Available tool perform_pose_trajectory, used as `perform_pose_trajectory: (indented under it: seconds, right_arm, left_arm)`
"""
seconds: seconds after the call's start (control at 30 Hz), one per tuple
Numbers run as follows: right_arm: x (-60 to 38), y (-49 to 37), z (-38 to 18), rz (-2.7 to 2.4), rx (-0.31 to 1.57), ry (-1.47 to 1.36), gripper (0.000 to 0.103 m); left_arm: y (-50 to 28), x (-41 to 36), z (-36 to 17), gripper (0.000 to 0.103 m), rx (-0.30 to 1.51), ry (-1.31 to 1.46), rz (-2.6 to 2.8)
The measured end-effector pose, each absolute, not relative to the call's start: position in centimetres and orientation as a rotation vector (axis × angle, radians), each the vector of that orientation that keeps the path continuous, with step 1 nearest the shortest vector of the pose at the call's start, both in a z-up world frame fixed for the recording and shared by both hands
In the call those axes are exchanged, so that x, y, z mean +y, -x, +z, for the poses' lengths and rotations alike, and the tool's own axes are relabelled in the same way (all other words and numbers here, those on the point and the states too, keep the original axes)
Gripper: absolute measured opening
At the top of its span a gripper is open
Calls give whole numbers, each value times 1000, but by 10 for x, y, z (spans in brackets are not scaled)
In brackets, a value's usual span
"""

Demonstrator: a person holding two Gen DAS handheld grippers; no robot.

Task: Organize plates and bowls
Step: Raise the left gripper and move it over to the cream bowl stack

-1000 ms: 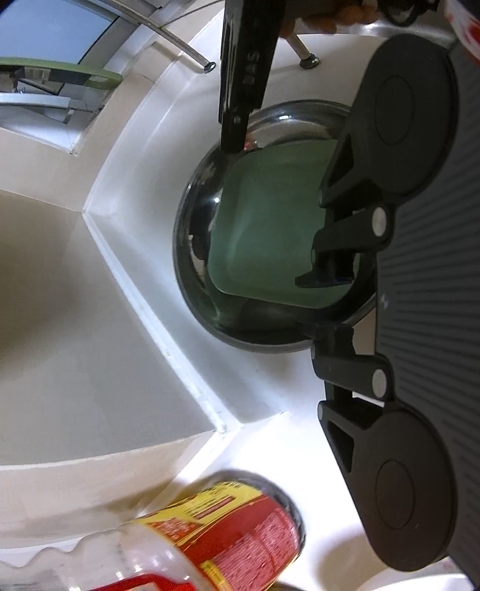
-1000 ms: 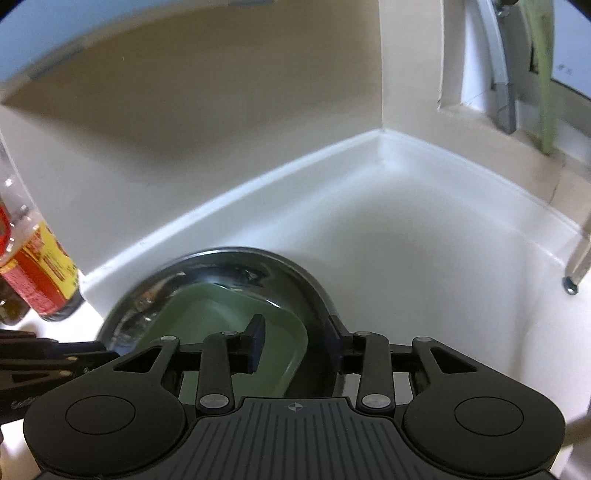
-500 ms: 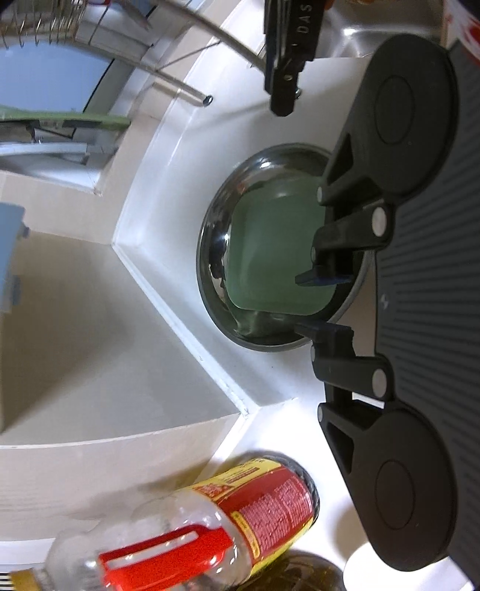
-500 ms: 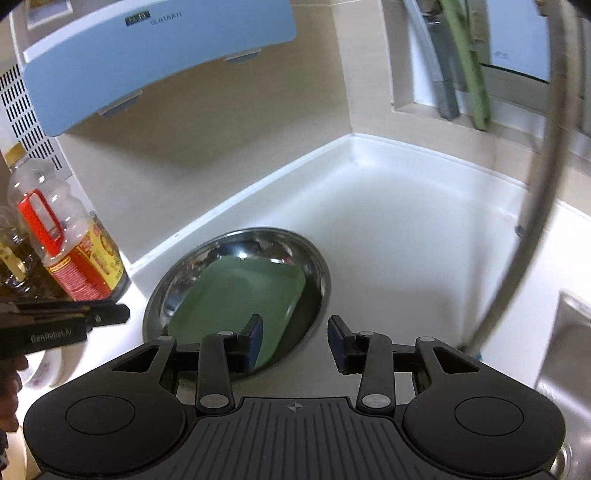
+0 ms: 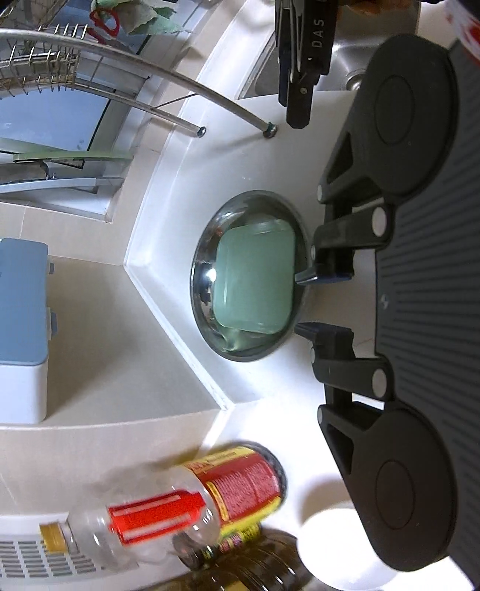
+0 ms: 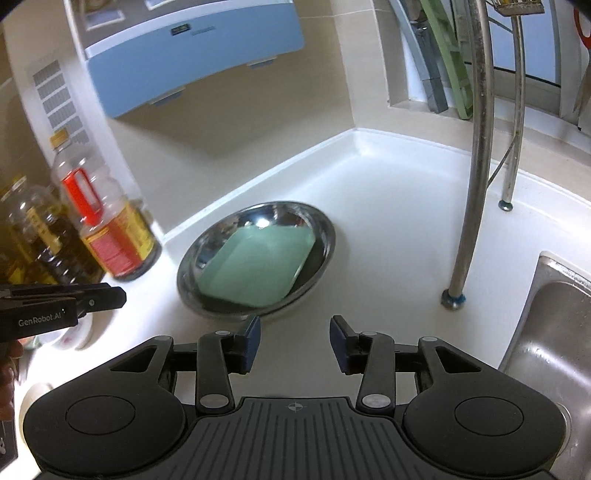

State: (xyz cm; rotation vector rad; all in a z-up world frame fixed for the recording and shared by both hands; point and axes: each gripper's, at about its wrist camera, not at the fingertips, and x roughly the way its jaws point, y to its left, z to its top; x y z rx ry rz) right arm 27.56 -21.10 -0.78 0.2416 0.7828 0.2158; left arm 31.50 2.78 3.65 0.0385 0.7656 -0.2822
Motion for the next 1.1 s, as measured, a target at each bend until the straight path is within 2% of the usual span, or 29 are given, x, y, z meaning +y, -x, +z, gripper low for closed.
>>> perform_pose_trajectory:
  seconds: [0.73, 1.1]
  right_arm:
    - [-239, -183, -27, 387, 880, -267, 43]
    - [-242, -150, -40, 366, 913, -220, 43]
  left_arm:
    - [-179, -2, 22, 19, 840, 28, -96]
    - [-141, -9, 14, 19, 884, 41, -57]
